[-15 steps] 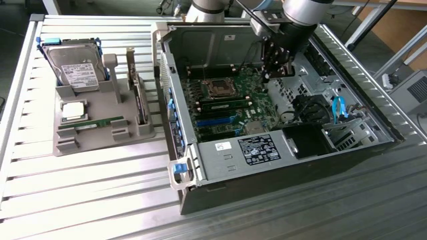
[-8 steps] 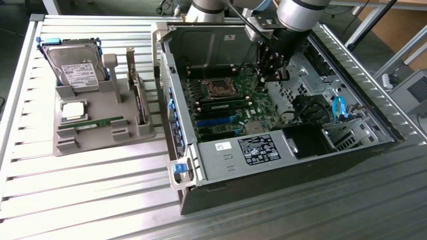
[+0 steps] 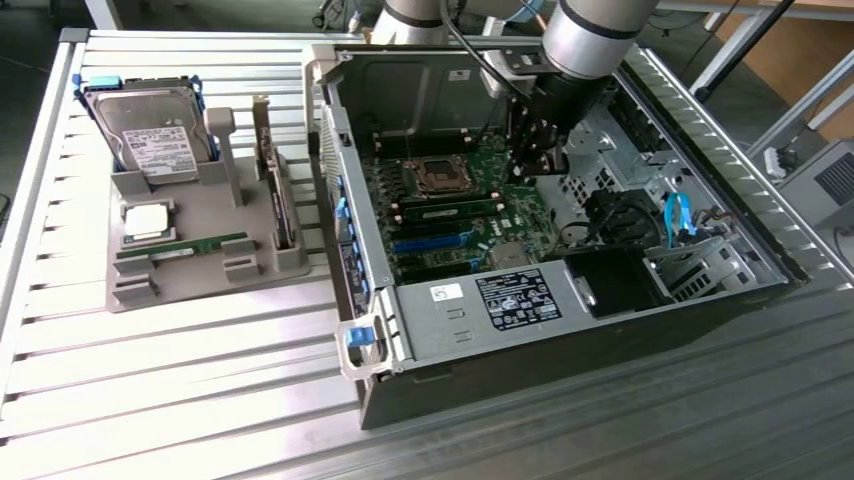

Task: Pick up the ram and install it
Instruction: 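Press down the ram until it locks into place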

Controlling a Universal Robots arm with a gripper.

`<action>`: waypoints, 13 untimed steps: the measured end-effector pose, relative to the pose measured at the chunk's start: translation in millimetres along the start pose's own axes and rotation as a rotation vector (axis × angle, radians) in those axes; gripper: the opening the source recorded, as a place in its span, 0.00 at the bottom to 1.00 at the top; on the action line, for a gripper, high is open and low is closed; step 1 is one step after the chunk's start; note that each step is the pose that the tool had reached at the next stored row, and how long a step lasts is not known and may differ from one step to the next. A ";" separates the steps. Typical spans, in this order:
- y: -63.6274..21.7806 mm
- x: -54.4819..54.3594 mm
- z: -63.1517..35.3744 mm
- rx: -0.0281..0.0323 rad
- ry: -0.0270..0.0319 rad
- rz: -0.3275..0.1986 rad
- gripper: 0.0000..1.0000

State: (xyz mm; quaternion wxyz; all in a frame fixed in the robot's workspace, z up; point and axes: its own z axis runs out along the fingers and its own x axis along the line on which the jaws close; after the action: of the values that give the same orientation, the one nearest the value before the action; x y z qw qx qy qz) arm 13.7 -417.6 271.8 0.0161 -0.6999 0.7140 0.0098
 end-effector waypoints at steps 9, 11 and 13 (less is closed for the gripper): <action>1.8 0.6 14.5 0.0000 0.0001 0.000 0.09; 2.0 0.7 18.3 0.0000 0.0001 0.000 0.09; 2.0 0.8 20.9 0.0000 0.0000 0.000 0.09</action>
State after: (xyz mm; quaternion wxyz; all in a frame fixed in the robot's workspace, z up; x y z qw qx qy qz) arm 11.9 -417.6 250.9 0.0161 -0.6999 0.7140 0.0098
